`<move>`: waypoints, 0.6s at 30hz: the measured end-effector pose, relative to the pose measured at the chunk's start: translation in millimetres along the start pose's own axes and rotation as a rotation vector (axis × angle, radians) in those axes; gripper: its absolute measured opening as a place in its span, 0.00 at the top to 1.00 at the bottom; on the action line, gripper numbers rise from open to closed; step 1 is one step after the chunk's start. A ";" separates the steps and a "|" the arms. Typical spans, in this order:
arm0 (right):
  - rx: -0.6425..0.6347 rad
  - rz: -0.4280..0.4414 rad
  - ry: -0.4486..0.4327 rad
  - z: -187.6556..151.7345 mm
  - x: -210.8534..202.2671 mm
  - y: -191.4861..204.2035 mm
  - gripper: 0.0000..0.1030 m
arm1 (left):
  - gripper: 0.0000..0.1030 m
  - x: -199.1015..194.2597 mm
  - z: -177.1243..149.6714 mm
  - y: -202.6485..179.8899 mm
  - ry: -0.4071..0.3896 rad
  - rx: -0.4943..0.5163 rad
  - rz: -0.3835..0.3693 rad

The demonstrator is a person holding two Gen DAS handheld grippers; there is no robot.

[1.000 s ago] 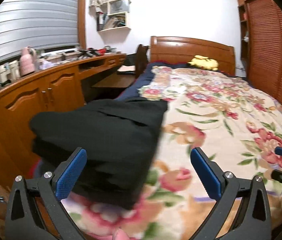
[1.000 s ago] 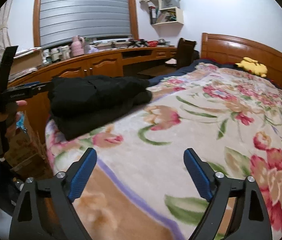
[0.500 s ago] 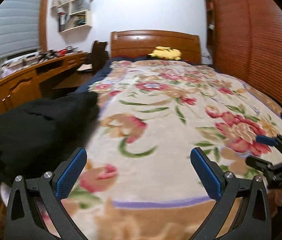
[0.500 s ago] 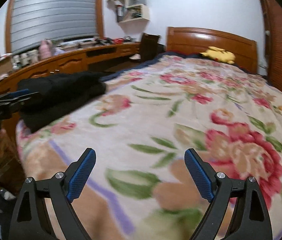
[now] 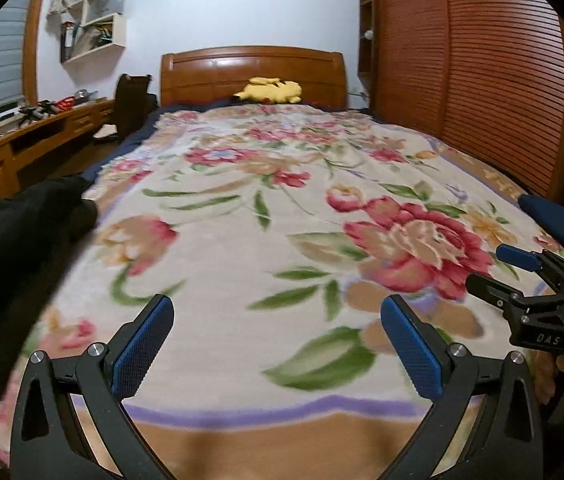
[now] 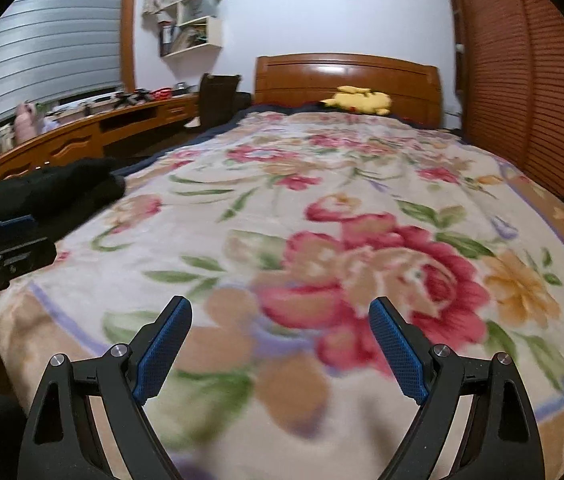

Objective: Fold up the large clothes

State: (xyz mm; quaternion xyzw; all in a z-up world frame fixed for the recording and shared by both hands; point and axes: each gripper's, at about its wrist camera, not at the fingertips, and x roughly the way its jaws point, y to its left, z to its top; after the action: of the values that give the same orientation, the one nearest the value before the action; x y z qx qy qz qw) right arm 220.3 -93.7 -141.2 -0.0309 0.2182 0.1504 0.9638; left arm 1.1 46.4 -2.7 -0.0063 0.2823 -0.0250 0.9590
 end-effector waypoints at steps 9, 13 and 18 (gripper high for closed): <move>0.069 -0.076 -0.010 -5.0 -23.4 -28.1 0.11 | 0.00 13.7 5.4 -47.1 -0.015 0.000 -0.064; 0.061 -0.096 -0.048 -6.7 -38.9 -28.5 0.11 | 0.00 -0.9 11.1 -57.6 -0.065 0.010 -0.070; 0.054 -0.118 -0.109 -16.4 -54.5 -22.7 0.11 | 0.00 -16.5 11.2 -62.1 -0.118 0.028 -0.061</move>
State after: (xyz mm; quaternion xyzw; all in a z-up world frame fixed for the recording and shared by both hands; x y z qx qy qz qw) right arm 173.6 -132.4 -132.7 -0.0095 0.1671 0.0888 0.9819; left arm -9.5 -14.8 17.3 -0.0028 0.2246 -0.0580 0.9727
